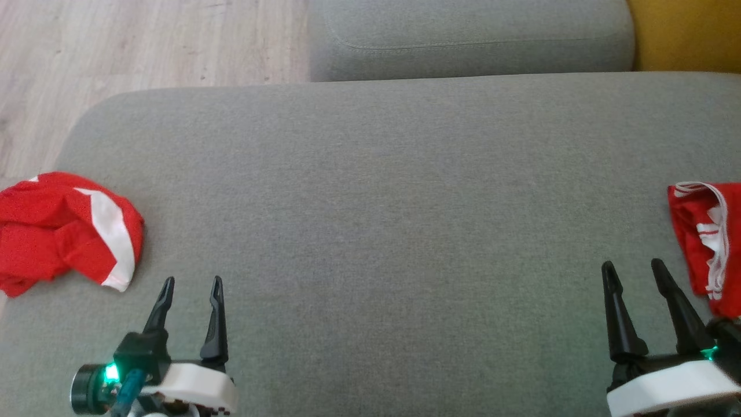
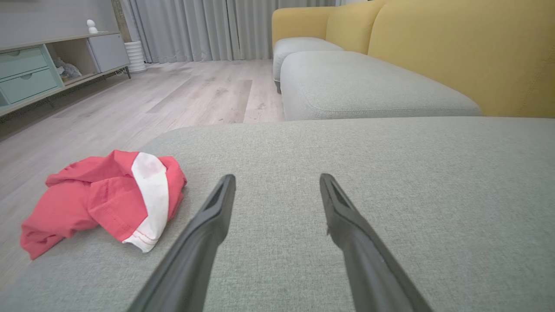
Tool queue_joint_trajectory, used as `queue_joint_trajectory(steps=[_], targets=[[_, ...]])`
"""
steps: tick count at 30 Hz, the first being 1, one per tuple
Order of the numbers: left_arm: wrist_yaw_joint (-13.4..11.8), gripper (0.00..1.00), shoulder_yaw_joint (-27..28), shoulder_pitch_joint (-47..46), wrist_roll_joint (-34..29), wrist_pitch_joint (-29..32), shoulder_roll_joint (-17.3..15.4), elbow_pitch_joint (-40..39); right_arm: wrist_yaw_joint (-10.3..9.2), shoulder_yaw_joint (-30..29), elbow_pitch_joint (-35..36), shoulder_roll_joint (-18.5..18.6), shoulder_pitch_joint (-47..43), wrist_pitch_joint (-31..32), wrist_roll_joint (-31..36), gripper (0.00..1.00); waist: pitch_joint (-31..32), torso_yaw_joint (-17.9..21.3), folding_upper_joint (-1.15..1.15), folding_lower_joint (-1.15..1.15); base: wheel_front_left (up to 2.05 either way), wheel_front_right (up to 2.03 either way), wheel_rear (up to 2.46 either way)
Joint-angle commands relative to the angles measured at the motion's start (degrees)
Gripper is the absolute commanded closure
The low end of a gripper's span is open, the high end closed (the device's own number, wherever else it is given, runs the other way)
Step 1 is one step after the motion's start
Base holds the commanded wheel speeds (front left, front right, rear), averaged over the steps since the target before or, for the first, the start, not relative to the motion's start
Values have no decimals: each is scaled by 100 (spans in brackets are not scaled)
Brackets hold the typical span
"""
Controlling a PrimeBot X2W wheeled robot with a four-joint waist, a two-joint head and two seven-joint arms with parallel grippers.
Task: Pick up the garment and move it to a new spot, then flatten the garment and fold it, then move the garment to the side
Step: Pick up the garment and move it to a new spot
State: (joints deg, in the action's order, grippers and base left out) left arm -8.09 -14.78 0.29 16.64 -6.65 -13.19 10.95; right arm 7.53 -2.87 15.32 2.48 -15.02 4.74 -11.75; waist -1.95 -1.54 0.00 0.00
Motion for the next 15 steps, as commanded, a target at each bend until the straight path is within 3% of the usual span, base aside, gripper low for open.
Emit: queue_joint_trajectory(steps=[1,8,15], targets=[[-39,0,171,-287,1,-81,-106,-163,-4,106,220,40,85,44,33,0,1,-57,0,0,0,0,0],[16,0,65,-608,-59,-367,-28,-108,-4,151,403,40,162,85,148,0,-224,-522,0,0,0,0,0],[79,0,31,-1081,-77,-719,189,168,-4,246,644,40,412,207,368,0,-531,-1370,0,0,0,0,0]])
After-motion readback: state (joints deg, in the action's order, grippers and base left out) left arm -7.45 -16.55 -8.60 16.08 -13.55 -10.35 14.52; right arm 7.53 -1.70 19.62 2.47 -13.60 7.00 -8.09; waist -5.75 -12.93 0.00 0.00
